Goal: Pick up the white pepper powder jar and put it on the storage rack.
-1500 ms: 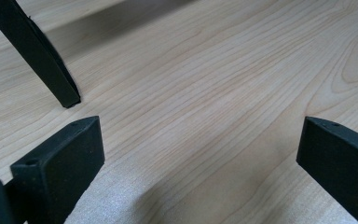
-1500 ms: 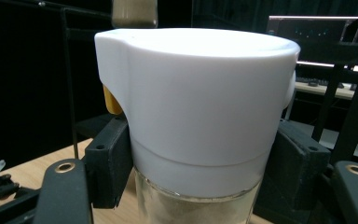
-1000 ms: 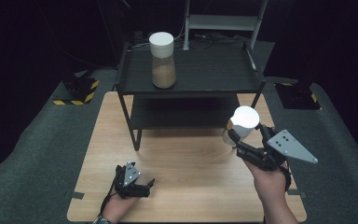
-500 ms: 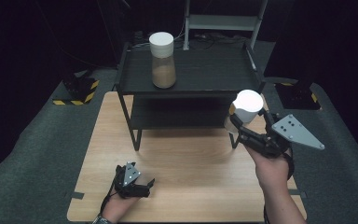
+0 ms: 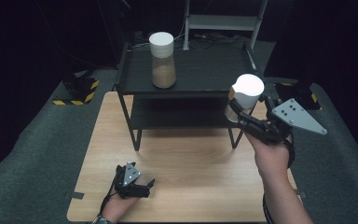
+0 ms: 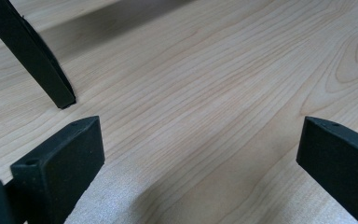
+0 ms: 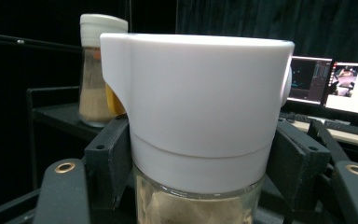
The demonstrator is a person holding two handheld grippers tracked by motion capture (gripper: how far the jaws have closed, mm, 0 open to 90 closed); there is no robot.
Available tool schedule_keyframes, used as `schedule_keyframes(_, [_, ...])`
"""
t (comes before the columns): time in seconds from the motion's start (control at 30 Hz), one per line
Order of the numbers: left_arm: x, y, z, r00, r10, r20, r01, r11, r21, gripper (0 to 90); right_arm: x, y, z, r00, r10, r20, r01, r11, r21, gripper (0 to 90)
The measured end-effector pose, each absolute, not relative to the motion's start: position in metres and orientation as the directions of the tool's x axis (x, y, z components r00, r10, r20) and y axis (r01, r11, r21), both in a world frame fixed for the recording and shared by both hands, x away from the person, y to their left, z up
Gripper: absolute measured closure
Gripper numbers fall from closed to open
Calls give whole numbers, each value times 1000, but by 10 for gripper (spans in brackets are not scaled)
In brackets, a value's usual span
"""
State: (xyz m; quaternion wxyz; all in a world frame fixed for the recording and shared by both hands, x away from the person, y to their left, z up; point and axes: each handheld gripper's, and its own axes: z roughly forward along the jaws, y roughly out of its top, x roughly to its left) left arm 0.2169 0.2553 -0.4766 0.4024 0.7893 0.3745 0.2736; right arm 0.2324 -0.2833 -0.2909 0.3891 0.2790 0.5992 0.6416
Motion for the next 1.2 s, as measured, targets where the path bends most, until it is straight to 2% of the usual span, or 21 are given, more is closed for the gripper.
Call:
schedule_keyframes(0.33, [217,256,-477,571,811,128,369,-393,842,10,244,-276,-276,-530,844,-86,-168,-5,986,302])
schedule_keyframes(1.2, [216,259,-478,571,813,114,370,-379,848,10,293,-248,-245,-495,864,-92,-147,21,989,301])
